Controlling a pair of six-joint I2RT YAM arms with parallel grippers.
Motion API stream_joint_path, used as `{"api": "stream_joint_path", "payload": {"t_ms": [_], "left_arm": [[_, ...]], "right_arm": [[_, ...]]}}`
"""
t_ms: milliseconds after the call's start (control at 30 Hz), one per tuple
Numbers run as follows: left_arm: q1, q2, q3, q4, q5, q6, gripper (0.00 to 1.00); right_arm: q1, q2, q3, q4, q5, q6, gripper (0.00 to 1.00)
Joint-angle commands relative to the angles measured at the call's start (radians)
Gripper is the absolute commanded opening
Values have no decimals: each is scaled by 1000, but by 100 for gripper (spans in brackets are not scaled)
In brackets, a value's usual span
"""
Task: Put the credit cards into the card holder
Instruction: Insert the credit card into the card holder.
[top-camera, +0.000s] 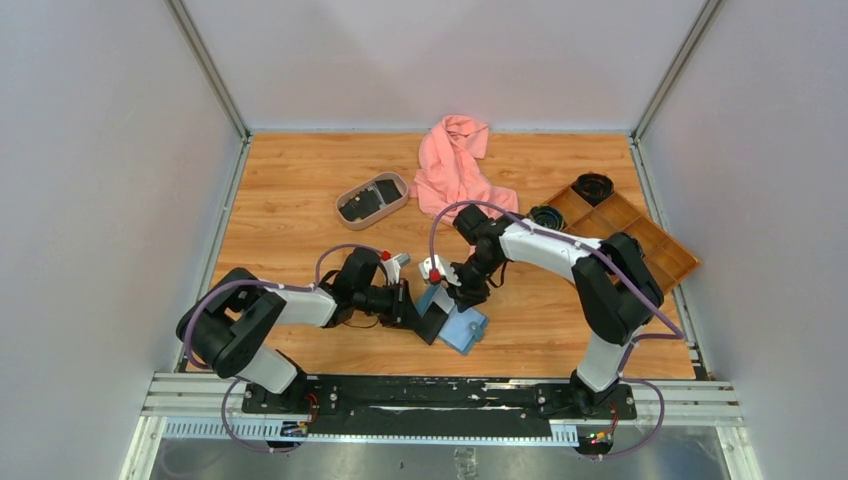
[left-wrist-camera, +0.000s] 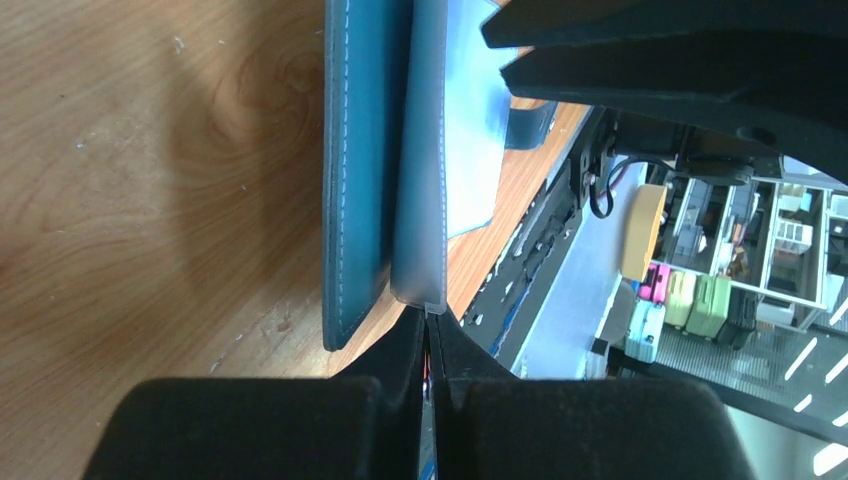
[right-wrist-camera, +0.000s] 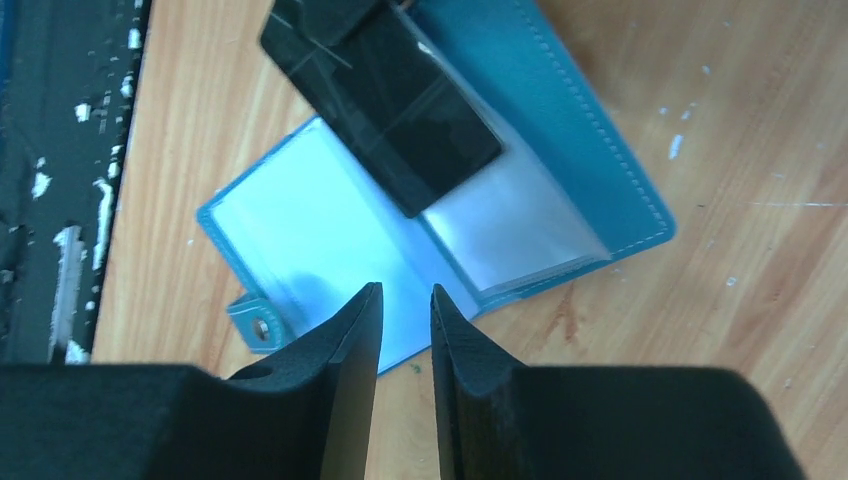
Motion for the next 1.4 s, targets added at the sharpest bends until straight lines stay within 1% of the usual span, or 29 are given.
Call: {"api": "stream_joint_path", "payload": {"t_ms": [0, 100, 233, 333, 467, 567, 667, 800, 1000, 1133, 1267, 1367], "left_arm": [[7, 25, 16, -18, 44, 32, 0], [8, 36, 12, -18, 43, 41, 0], [8, 36, 11, -18, 43, 58, 0], [8, 30, 11, -18, 40, 70, 0], [7, -19, 9, -18, 32, 91, 0], [6, -80, 7, -23, 31, 110, 0], [6, -96, 24, -26, 44, 121, 0], [6, -52, 52, -26, 75, 129, 0], [11, 57, 100, -52, 127, 158, 0], [17, 54, 110, -66, 95, 168, 0], [17, 85, 127, -115, 98, 210, 0], [19, 116, 132, -122, 111, 225, 0]], "right_arm": [[-17, 64, 60, 84, -18, 117, 27], [-27, 139, 137, 64, -115, 244, 25], [-33, 234, 204, 33, -134, 374, 21], [-35, 291, 241, 4, -151, 430, 18], [-34, 335, 266, -32, -158, 434, 15], [-34, 346, 270, -47, -160, 420, 15], [-34, 347, 270, -52, -163, 412, 14], [-34, 340, 265, -54, -160, 405, 15], [-33, 339, 264, -54, -156, 403, 15], [-35, 337, 263, -53, -154, 403, 15], [-35, 337, 264, -53, -151, 401, 15], [-35, 332, 261, -52, -139, 394, 15]]}}
